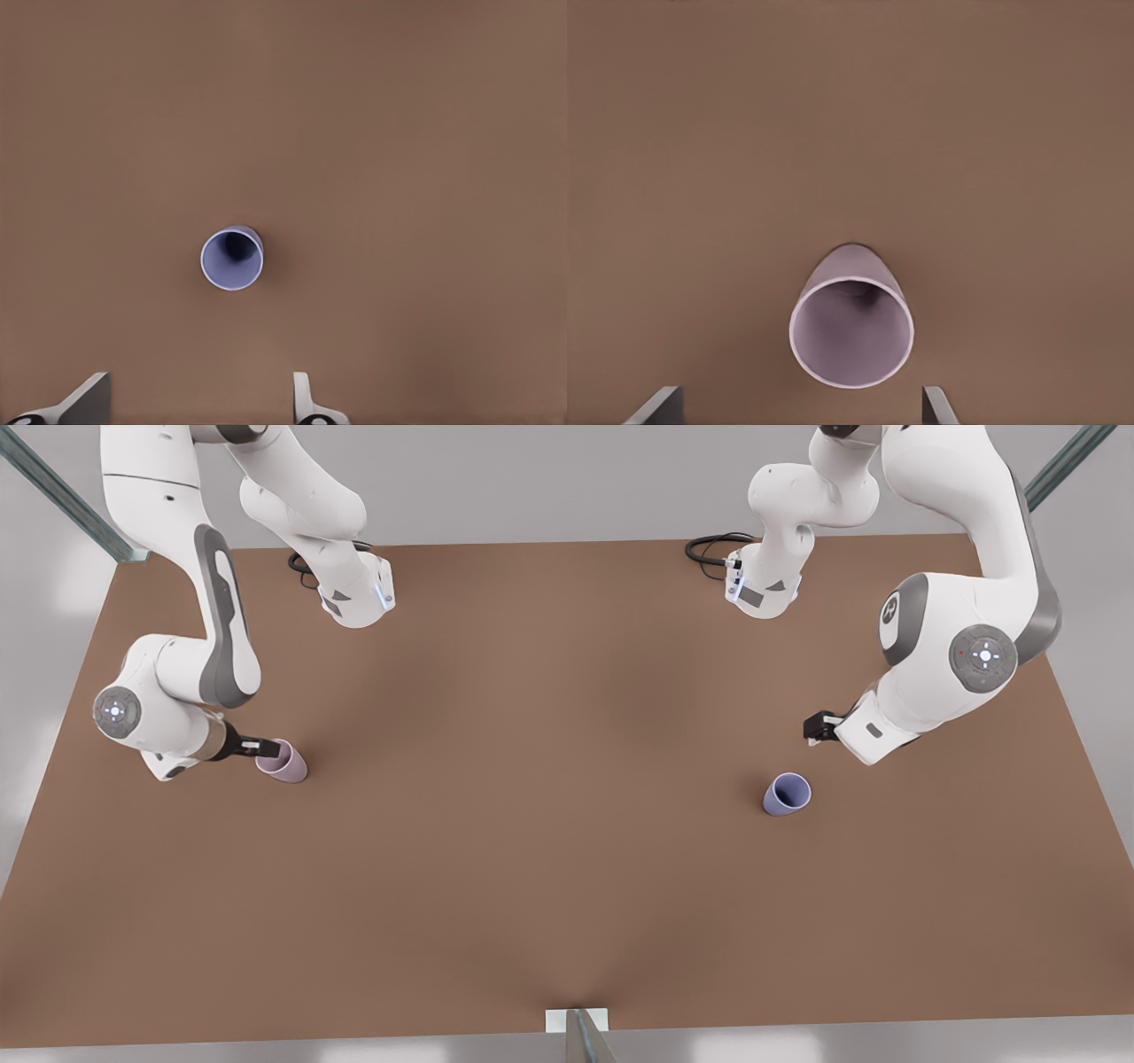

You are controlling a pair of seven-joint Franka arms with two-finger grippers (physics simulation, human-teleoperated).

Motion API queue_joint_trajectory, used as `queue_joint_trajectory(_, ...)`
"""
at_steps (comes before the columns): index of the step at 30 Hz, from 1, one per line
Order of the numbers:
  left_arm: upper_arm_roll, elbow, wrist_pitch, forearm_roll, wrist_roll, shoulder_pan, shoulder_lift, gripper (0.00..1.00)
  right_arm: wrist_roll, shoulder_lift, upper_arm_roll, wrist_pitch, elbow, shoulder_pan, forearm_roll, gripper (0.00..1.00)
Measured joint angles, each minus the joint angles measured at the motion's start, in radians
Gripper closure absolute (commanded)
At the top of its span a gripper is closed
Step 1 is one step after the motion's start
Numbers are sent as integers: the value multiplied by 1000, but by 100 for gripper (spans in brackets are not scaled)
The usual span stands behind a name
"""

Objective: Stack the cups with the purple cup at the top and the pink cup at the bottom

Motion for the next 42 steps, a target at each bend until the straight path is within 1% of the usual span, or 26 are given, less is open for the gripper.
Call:
queue_joint_trajectory(3,0,1,-2,0,0,0,1,0,-4,12,-5,37,-51,-23,2,0)
queue_joint_trajectory(10,0,5,-7,0,-2,-1,-3,0,-13,112,-7,97,-63,-102,3,0)
queue_joint_trajectory(13,0,5,-8,0,-2,-2,-1,0,-15,133,-6,110,-72,-111,3,5)
queue_joint_trajectory(14,0,5,-9,0,-2,-2,-1,0,-16,135,-6,124,-92,-112,3,13)
queue_joint_trajectory(15,0,4,-10,0,-2,-2,-1,0,-20,136,-6,141,-110,-113,3,32)
queue_joint_trajectory(16,0,4,-10,0,-2,-2,-1,0,-23,138,-6,155,-121,-113,4,48)
queue_joint_trajectory(17,0,4,-10,0,-3,-1,-2,0,-27,141,-7,168,-127,-113,6,60)
queue_joint_trajectory(18,0,4,-11,0,-3,-1,-2,0,-32,145,-7,179,-128,-113,9,64)
queue_joint_trajectory(19,-1,4,-11,0,-3,-1,-3,0,-39,148,-6,189,-129,-113,15,70)
queue_joint_trajectory(20,-1,4,-11,0,-3,-2,-4,0,-46,153,-6,197,-127,-113,19,73)
queue_joint_trajectory(21,-1,4,-11,0,-3,-3,-5,0,-50,156,-6,206,-125,-113,18,73)
queue_joint_trajectory(22,-1,4,-12,0,-4,-4,-5,0,-52,158,-6,214,-124,-113,16,79)
queue_joint_trajectory(29,-1,4,-18,0,-5,-6,-9,0,-65,157,-6,237,-81,-110,14,79)
queue_joint_trajectory(31,0,4,-21,0,-5,-9,-13,0,-64,153,19,211,-9,-105,14,79)
queue_joint_trajectory(32,0,3,-23,0,-5,-12,-13,0,-59,158,57,186,53,-105,14,79)
queue_joint_trajectory(34,0,3,-25,1,-5,-14,-11,0,-37,221,151,114,223,-84,11,79)
queue_joint_trajectory(35,0,2,-26,1,-5,-15,-11,0,-20,254,175,71,310,-45,10,79)
queue_joint_trajectory(38,9,0,-22,3,-5,-20,-3,0,71,363,198,-46,542,160,10,79)
queue_joint_trajectory(42,32,-54,55,6,-4,-4,59,0,276,619,202,-201,981,481,14,79)
